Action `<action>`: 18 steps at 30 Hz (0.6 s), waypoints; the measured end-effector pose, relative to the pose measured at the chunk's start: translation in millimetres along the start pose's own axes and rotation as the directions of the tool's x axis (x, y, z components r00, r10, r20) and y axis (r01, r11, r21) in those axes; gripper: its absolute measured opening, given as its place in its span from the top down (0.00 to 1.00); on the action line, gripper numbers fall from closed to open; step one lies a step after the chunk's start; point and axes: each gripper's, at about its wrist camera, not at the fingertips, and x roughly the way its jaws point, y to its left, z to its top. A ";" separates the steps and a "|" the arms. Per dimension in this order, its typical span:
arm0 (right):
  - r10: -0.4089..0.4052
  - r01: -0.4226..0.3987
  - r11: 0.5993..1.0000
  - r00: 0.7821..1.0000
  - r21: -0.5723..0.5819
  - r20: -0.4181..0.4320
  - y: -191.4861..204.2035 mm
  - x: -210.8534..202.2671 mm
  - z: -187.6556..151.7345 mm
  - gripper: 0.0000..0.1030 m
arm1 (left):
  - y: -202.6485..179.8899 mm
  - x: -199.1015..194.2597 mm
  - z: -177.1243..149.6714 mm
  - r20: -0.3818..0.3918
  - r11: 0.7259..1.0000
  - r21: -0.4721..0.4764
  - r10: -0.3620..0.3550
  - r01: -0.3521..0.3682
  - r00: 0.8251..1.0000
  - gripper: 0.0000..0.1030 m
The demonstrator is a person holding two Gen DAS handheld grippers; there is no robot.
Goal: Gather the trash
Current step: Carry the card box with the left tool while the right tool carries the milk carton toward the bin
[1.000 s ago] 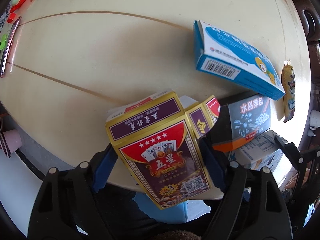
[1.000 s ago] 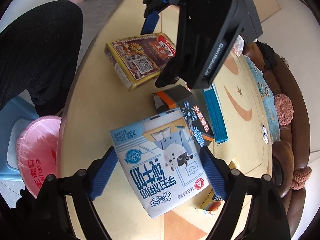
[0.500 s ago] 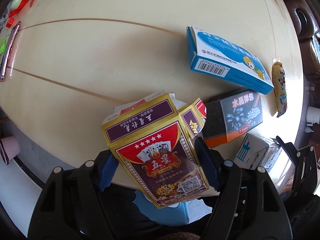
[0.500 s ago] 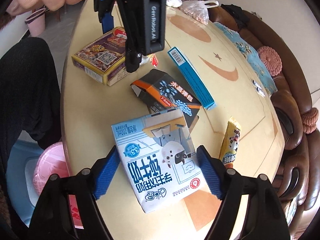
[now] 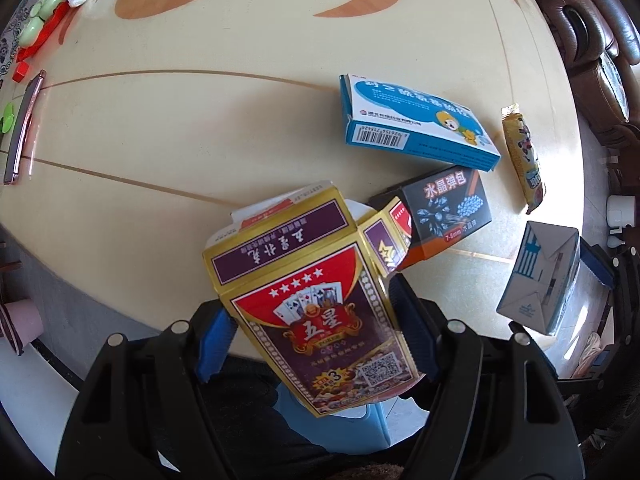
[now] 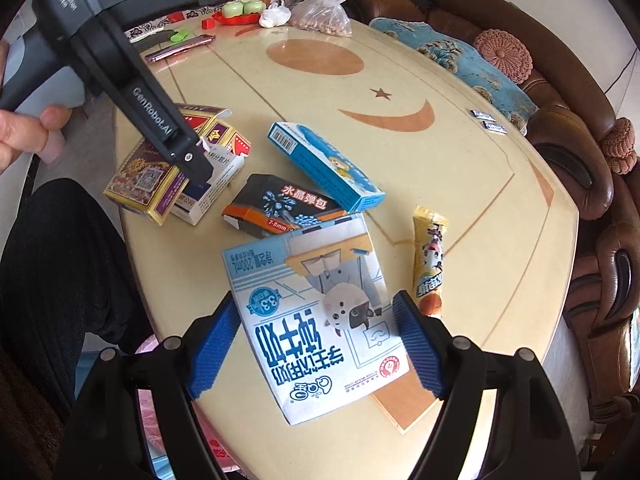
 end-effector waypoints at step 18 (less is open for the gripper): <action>-0.075 0.072 0.991 0.997 0.112 0.019 -7.0 -41.9 -2.8 0.27 | -25.7 -46.8 -14.3 0.117 0.995 0.103 -0.016 0.004 0.993 0.31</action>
